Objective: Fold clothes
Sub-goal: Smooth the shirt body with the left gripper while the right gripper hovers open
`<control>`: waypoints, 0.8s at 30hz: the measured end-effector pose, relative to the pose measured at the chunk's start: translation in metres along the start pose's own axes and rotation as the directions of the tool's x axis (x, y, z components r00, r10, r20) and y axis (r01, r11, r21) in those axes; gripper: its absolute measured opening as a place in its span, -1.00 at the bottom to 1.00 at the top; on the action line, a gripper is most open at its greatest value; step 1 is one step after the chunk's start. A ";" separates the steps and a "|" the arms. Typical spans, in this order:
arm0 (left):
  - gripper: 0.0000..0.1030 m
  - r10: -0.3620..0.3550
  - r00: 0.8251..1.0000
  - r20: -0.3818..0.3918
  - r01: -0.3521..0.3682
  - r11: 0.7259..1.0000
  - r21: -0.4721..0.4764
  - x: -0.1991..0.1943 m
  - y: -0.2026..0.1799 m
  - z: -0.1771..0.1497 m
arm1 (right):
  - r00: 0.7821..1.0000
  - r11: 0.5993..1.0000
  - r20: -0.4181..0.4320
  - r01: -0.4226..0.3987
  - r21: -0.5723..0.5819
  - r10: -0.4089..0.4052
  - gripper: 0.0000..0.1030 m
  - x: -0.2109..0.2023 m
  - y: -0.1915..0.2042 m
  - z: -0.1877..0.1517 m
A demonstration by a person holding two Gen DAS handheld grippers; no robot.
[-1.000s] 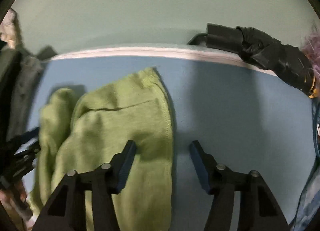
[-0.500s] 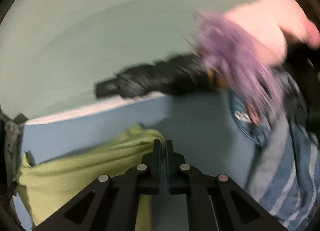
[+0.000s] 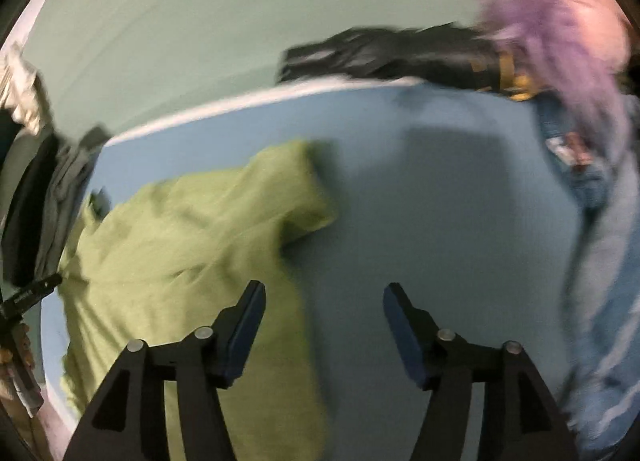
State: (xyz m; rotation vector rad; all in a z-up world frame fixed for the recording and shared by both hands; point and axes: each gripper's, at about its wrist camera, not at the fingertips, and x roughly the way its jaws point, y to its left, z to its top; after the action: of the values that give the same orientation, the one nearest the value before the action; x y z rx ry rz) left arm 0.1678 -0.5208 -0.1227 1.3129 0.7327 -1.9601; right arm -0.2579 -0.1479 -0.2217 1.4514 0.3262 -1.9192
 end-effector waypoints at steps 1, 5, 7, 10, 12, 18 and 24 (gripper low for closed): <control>0.31 -0.014 1.000 -0.026 0.014 1.000 0.003 -0.006 0.007 -0.011 | 1.000 1.000 -0.015 -0.008 -0.017 0.008 0.27 0.003 0.009 -0.005; 0.31 0.038 0.999 -0.015 -0.037 0.996 0.085 -0.030 0.039 -0.061 | 0.999 0.995 -0.035 0.029 -0.098 -0.033 0.30 -0.004 0.024 -0.045; 0.31 0.095 0.995 0.008 -0.095 0.985 0.143 -0.038 0.054 -0.085 | 0.998 0.992 -0.045 0.042 -0.117 -0.048 0.32 -0.013 0.021 -0.068; 0.31 0.078 0.997 -0.028 -0.072 0.982 0.176 -0.042 0.076 -0.116 | 0.996 0.992 -0.059 0.053 -0.111 -0.060 0.33 -0.026 0.011 -0.102; 0.31 0.075 0.996 -0.042 -0.067 0.983 0.170 -0.044 0.083 -0.130 | 0.995 0.992 -0.066 0.068 -0.101 -0.075 0.33 -0.035 0.006 -0.124; 0.31 0.092 0.995 -0.040 -0.088 0.991 0.098 -0.064 0.102 -0.174 | 0.989 0.991 -0.067 0.131 -0.038 -0.133 0.35 -0.073 -0.015 -0.179; -0.71 0.091 0.995 0.030 -0.093 0.994 0.054 -0.089 0.113 -0.211 | 0.991 0.988 -0.081 0.119 0.101 -0.111 0.39 -0.099 -0.041 -0.228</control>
State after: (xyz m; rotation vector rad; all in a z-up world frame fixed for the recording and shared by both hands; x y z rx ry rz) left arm 0.3996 -0.4141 -0.1209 1.3262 0.5981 -1.9330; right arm -0.1029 0.0510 -0.2172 1.6077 0.3548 -2.0029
